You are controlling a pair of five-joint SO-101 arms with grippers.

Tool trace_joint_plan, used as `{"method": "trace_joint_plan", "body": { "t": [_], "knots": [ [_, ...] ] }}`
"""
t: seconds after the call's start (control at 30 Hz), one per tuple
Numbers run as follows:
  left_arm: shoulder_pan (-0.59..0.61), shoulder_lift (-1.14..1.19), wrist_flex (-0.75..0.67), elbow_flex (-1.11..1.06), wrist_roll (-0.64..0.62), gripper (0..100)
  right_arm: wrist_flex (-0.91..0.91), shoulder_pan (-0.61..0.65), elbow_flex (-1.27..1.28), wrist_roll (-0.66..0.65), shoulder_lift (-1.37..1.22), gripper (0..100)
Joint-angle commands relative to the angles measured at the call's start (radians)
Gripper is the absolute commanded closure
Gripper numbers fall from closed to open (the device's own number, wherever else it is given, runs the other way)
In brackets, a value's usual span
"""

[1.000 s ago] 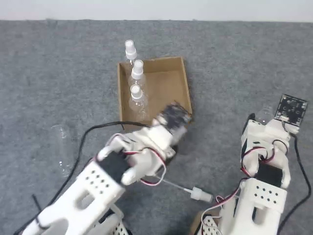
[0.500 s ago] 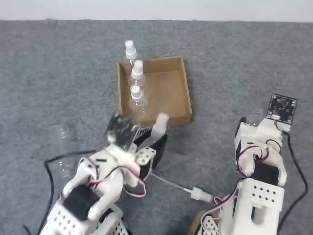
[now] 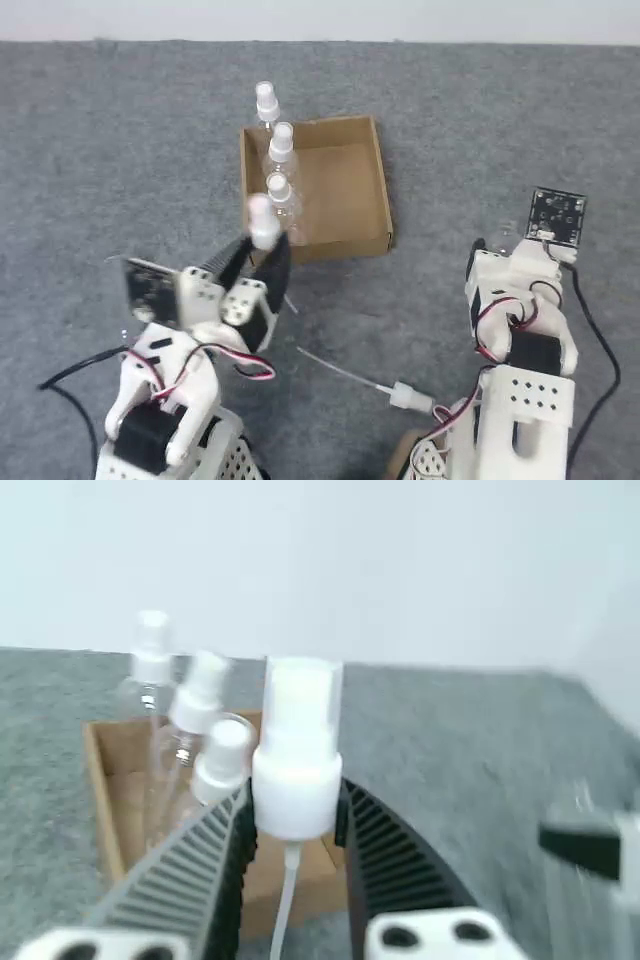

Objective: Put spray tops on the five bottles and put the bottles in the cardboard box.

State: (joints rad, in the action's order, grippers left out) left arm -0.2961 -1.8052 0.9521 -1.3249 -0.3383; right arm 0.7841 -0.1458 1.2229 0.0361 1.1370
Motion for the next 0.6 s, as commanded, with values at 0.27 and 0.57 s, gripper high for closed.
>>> {"method": "trace_joint_plan", "body": {
  "t": [0.27,0.57],
  "knots": [
    [0.141,-0.023,-0.086,0.012,-0.184,98,0.008,0.096,-0.072,0.006,0.038,94.0],
    [0.153,-0.023,-0.086,0.050,-0.247,98,0.051,0.162,-0.071,0.002,0.116,93.9]
  ]
}}
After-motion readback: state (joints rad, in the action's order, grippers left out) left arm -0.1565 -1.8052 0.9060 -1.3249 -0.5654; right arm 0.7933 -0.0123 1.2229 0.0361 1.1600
